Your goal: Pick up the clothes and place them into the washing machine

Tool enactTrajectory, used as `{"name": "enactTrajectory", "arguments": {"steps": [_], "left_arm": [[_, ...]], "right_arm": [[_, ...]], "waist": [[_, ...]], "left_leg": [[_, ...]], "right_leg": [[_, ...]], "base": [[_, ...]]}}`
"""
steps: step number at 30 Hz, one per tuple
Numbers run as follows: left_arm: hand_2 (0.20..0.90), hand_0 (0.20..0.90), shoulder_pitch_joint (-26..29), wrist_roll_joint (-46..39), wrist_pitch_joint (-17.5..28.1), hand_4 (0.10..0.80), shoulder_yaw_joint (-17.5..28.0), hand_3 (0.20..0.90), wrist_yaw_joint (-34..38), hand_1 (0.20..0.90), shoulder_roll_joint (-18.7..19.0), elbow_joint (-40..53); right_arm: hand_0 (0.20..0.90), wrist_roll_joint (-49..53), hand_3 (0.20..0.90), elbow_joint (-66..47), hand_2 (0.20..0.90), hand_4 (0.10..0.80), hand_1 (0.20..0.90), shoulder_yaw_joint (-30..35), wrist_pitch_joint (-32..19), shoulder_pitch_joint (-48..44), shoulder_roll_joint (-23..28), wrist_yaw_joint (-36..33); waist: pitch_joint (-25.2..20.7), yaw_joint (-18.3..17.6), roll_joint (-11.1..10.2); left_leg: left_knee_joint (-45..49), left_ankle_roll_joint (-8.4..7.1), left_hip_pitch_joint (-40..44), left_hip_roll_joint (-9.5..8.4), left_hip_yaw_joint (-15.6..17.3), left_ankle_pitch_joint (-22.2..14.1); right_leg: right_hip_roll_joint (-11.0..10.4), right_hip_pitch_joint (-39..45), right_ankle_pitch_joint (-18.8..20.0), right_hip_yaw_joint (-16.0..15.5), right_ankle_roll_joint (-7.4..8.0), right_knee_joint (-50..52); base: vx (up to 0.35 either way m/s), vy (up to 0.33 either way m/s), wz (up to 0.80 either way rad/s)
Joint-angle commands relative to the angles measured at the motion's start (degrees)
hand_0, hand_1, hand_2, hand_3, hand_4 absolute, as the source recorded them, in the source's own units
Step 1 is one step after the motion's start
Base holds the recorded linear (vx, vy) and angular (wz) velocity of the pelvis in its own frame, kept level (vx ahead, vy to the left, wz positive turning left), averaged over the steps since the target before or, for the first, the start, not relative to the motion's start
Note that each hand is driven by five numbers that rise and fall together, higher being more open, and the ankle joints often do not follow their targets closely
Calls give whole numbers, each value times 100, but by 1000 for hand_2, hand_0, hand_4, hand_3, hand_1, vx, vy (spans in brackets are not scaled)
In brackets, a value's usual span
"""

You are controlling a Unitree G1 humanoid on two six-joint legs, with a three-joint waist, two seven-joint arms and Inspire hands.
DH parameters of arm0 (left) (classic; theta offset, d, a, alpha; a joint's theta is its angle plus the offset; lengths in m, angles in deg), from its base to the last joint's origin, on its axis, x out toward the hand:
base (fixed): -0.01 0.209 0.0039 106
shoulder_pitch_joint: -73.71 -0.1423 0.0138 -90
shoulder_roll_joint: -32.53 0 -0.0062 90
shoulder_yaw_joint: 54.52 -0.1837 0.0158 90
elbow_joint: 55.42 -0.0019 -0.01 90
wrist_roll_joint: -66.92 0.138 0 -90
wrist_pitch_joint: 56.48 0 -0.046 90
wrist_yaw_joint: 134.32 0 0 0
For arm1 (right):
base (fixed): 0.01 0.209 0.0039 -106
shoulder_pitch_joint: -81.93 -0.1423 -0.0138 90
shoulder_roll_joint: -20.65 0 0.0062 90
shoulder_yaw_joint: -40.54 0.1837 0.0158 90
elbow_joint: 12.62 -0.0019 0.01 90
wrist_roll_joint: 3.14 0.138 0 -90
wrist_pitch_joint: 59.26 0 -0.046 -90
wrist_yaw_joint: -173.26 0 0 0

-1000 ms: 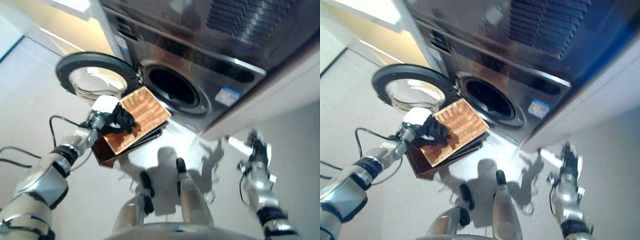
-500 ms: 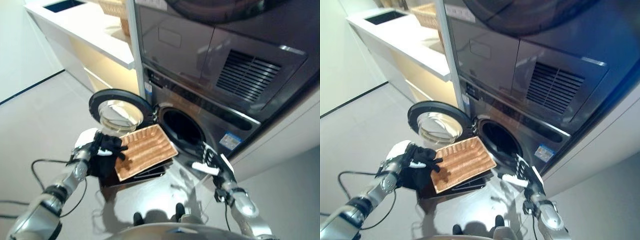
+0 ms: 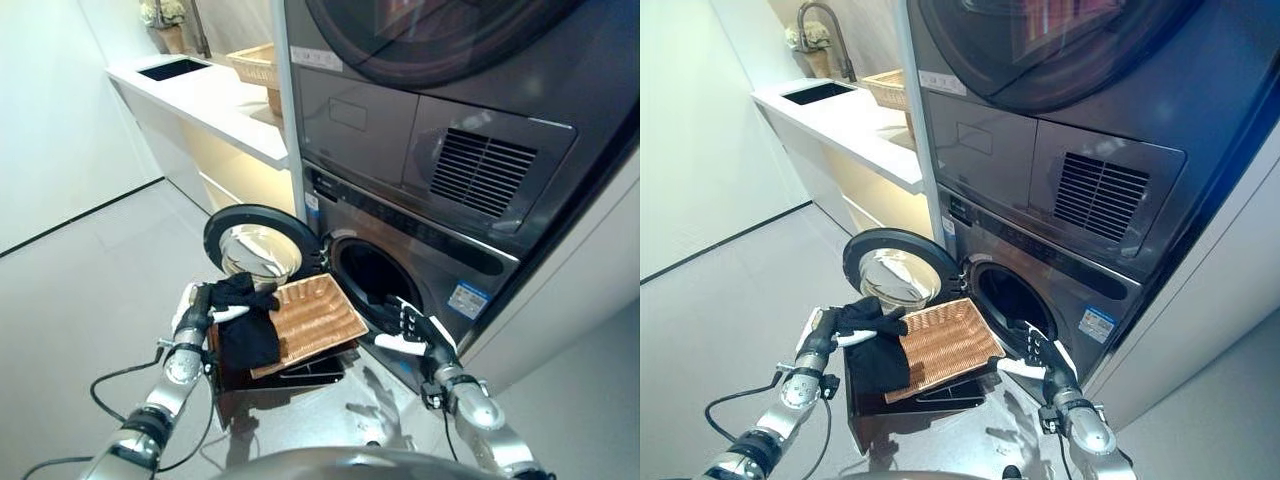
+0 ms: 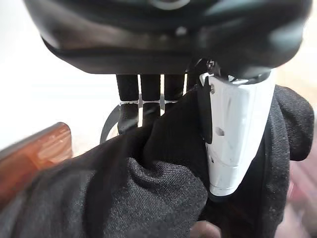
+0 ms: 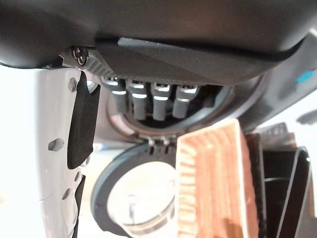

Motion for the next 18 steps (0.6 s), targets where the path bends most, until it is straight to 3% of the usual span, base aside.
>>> {"name": "enactTrajectory", "arguments": {"steps": [1, 9, 18], "left_arm": [[200, 200, 472, -625, 916, 300, 498, 200, 39, 200, 339, 748], [200, 200, 316, -1051, 967, 300, 555, 200, -412, 200, 91, 1751], [200, 200, 252, -1328, 990, 300, 483, 200, -891, 200, -8, 2519]], "right_arm": [[900, -667, 900, -549, 900, 800, 900, 23, -576, -716, 107, -218], [900, -1180, 900, -85, 900, 800, 900, -502, -553, -2031, 252, -352], [900, -912, 900, -381, 900, 800, 900, -677, -637, -2242, 78, -119]], "waist": [[-448, 139, -281], [-492, 391, -316], [-533, 446, -322]], "left_leg": [[117, -407, -33, -28, -88, -31], [116, -402, 37, -30, -296, -25], [104, -396, 64, -34, -511, -5]], "right_leg": [[-230, 250, -95, 7, 288, -296], [-248, 425, -161, -176, 265, -302], [-251, 552, -266, -390, 239, -225]], "base": [[43, -27, -5], [24, -26, 12], [19, -29, 20]]}}
